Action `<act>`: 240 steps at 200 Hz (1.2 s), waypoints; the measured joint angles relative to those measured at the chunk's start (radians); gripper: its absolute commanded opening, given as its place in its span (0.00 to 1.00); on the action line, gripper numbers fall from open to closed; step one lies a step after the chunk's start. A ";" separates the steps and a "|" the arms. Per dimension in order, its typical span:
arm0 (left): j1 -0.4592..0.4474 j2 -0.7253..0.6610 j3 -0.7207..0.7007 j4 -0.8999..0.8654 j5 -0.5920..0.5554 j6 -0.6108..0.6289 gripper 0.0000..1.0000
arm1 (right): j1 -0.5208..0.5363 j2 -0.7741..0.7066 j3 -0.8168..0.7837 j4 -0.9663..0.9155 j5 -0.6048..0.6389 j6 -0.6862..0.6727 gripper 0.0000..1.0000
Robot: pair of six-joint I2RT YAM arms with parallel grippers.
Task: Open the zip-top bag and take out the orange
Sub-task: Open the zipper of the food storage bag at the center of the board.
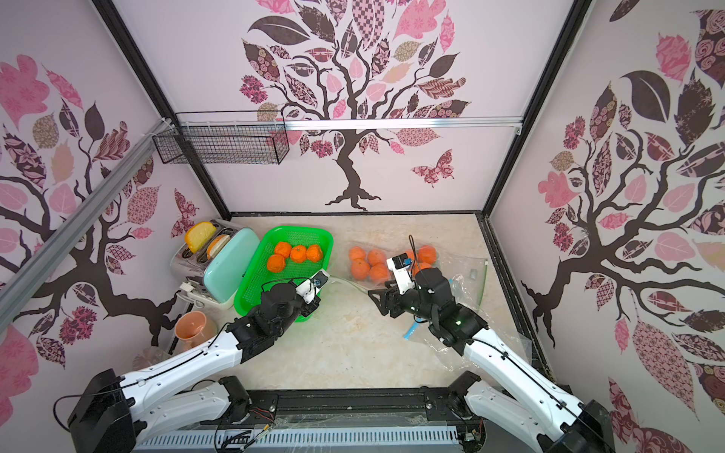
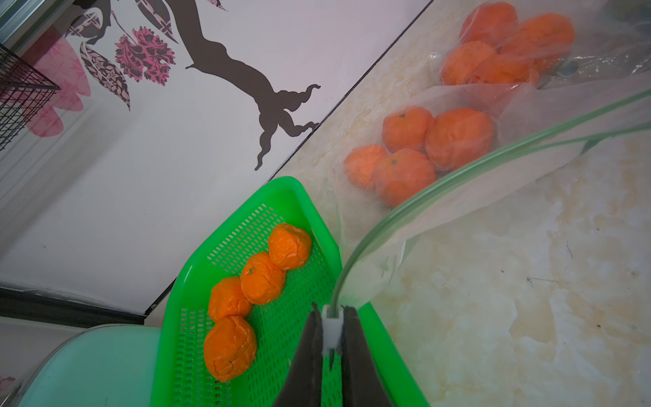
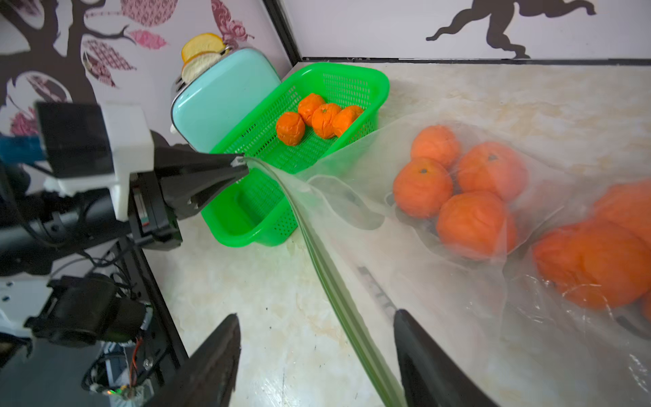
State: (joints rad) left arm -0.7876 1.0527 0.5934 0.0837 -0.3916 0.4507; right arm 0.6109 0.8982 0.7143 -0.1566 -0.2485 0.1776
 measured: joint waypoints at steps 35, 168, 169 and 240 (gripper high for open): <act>-0.009 -0.011 0.000 0.000 0.000 0.007 0.00 | 0.024 0.068 0.041 -0.062 0.084 -0.140 0.63; -0.034 -0.023 -0.005 -0.004 -0.026 0.024 0.03 | 0.069 0.309 0.182 -0.101 0.244 -0.267 0.33; -0.035 -0.023 -0.005 -0.004 -0.026 0.024 0.04 | 0.069 0.311 0.182 -0.101 0.243 -0.267 0.32; -0.110 -0.108 0.209 -0.301 0.000 -0.315 0.57 | 0.069 0.266 0.121 -0.008 0.158 -0.222 0.00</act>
State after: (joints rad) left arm -0.8974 0.9443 0.8024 -0.2176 -0.3912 0.1352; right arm 0.6796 1.1637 0.8352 -0.1642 -0.0906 -0.0448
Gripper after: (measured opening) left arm 0.588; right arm 0.051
